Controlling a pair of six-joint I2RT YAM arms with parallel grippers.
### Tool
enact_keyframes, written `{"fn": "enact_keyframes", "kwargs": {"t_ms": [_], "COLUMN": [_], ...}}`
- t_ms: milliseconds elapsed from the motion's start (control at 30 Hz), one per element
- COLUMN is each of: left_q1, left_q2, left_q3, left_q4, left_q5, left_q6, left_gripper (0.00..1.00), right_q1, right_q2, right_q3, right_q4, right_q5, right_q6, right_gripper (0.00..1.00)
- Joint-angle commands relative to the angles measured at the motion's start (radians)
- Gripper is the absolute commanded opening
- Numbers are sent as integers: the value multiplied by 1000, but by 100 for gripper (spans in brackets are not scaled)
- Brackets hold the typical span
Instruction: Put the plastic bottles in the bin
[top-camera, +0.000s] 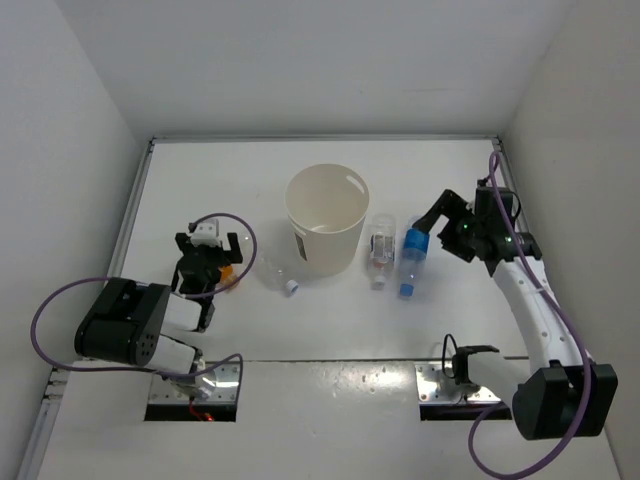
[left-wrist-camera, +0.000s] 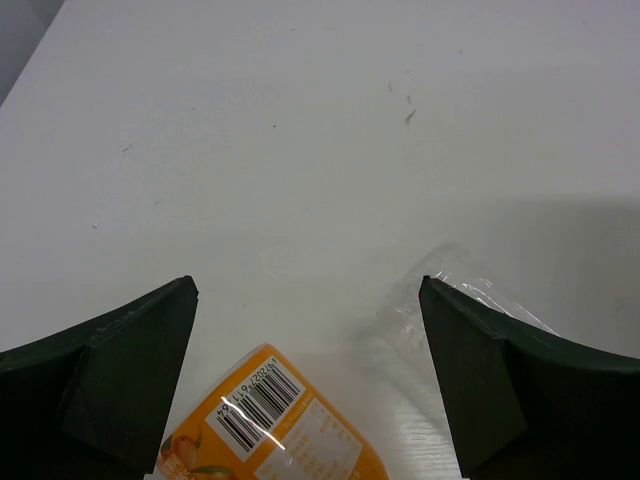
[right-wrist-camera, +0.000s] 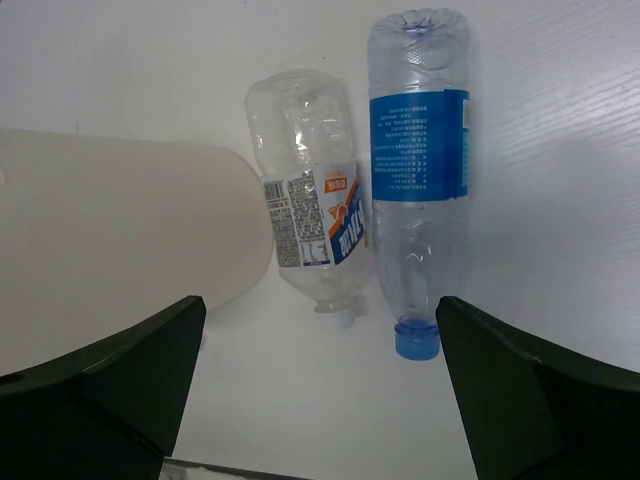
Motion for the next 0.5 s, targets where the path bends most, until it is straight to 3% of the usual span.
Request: {"fn": "enact_keyframes", "kwargs": {"t_ms": [0, 100, 133, 167, 233, 333, 467], "left_q1": [3, 3, 3, 12, 12, 22, 22], "left_q2": [-11, -28, -49, -66, -45, -54, -83], "left_q3": [8, 37, 72, 119, 283, 292, 292], "left_q4": [47, 26, -50, -244, -437, -499, -502], "left_q5": [12, -39, -78, -130, -360, -471, -445], "left_q6": [2, -27, -44, -73, -205, -276, -265], "left_gripper": [100, 100, 100, 100, 100, 100, 100], "right_q1": [-12, 2, 2, 2, 2, 2, 2], "right_q2": [21, 53, 53, 53, 64, 122, 199], "right_q3": [35, 56, 57, 44, 44, 44, 44], "right_q4": [-7, -40, -26, 7, 35, 44, 78], "right_q5": [22, 52, 52, 18, -10, -34, -57], "right_q6": [26, 26, 26, 17, 17, 8, 8], "right_gripper": [100, 100, 100, 100, 100, 100, 100]}}
